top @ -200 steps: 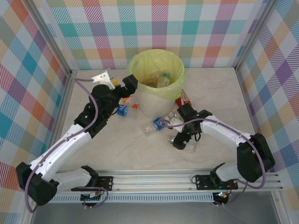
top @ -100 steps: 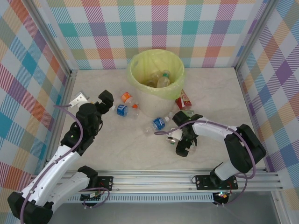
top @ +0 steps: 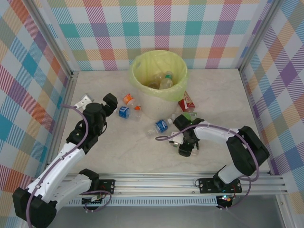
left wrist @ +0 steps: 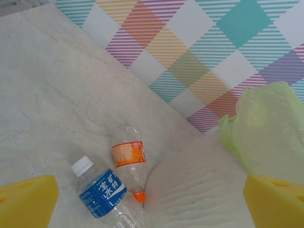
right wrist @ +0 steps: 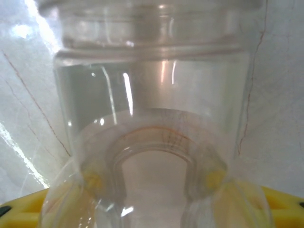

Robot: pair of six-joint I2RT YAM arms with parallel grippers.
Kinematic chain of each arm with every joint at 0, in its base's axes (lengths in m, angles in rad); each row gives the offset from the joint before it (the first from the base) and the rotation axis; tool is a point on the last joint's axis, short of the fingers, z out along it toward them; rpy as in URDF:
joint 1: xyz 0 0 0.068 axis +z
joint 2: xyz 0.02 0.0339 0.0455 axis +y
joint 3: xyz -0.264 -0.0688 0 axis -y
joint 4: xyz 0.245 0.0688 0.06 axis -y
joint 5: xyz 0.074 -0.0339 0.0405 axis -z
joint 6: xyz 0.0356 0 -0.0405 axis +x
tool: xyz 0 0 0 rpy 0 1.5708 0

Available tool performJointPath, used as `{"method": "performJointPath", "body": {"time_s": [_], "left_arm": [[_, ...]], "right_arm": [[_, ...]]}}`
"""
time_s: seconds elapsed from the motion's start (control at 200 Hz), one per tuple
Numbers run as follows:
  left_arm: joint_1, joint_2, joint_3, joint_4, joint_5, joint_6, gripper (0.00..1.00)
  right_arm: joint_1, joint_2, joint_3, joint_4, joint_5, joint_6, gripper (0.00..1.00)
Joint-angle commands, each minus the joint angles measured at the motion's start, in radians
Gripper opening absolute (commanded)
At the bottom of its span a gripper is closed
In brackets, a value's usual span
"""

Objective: Put the plastic bottles in the bin

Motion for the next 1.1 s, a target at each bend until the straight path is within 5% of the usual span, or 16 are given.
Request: {"method": "performJointPath", "body": {"time_s": [0.0,0.38,0.715,1.095], "left_arm": [[0.020,0.003,-0.016,0.025,0.019,-0.030,1.00],[0.037,0.038,-0.015,0.046,0.073,-0.051,1.00],[0.049,0.105,0.010,0.037,0.144,-0.071,1.00],[0.053,0.105,0.005,0.030,0.159,-0.082,1.00]], "right_arm": [[0.003,-0.048,-0.009,0.017,-0.017,-0.014,0.55],[0.009,-0.170,0.031,0.057,-0.067,0.010,0.44],[0.013,-0.391,0.116,0.373,-0.309,0.139,0.43],[0.014,-0.375,0.406,0.598,-0.502,0.320,0.47]]}}
